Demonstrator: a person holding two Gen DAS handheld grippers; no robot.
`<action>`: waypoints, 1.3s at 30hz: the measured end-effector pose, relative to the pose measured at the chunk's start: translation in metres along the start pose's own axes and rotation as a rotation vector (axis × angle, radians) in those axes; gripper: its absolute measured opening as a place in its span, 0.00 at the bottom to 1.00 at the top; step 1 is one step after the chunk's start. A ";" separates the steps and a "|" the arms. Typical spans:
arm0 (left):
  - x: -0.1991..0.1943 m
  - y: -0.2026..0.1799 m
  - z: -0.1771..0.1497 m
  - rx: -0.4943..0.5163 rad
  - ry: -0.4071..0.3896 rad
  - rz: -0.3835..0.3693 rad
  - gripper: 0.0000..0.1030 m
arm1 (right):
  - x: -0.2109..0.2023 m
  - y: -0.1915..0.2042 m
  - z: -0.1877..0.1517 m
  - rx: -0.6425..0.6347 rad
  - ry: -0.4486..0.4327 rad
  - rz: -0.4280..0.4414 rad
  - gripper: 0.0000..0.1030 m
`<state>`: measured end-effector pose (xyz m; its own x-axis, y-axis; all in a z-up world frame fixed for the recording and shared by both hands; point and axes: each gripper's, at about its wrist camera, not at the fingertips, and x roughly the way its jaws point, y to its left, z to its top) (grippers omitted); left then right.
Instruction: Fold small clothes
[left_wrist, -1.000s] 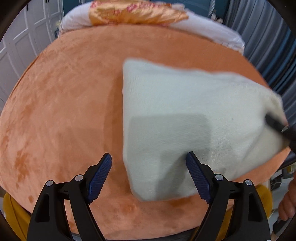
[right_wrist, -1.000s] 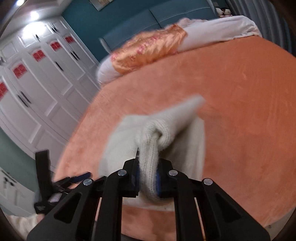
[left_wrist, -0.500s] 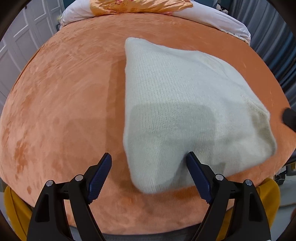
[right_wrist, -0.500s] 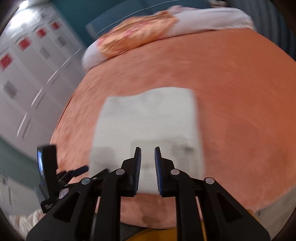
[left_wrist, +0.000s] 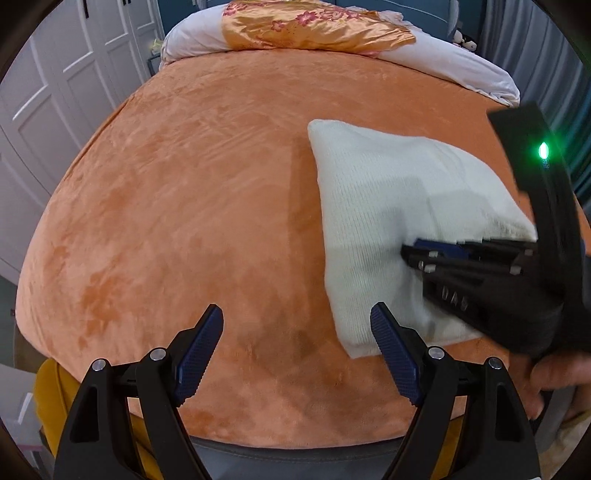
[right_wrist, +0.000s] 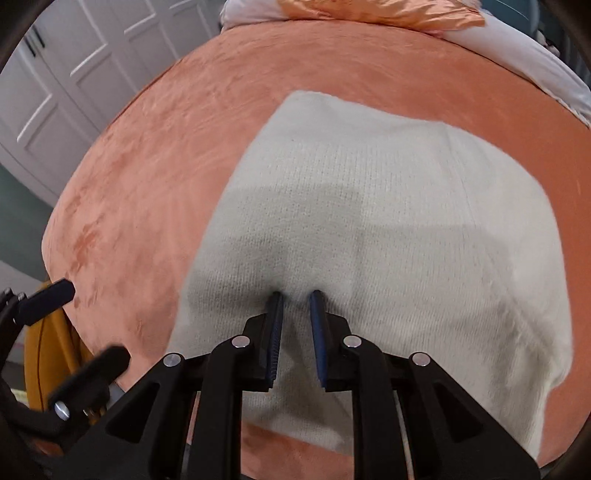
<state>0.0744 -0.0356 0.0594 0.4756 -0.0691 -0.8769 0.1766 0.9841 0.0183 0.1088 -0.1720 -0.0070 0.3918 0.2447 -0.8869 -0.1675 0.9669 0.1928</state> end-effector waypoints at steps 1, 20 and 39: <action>0.001 -0.001 -0.001 -0.001 0.008 -0.005 0.78 | -0.002 -0.006 0.000 0.014 0.003 0.032 0.15; 0.006 -0.072 0.004 0.123 0.020 -0.084 0.78 | -0.080 -0.120 -0.108 0.383 -0.110 -0.028 0.12; 0.034 -0.077 0.003 0.114 0.071 -0.026 0.78 | -0.111 -0.130 -0.057 0.335 -0.241 -0.082 0.20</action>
<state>0.0796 -0.1145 0.0295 0.4081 -0.0788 -0.9095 0.2872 0.9568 0.0460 0.0357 -0.3284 0.0422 0.5985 0.1378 -0.7892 0.1610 0.9443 0.2870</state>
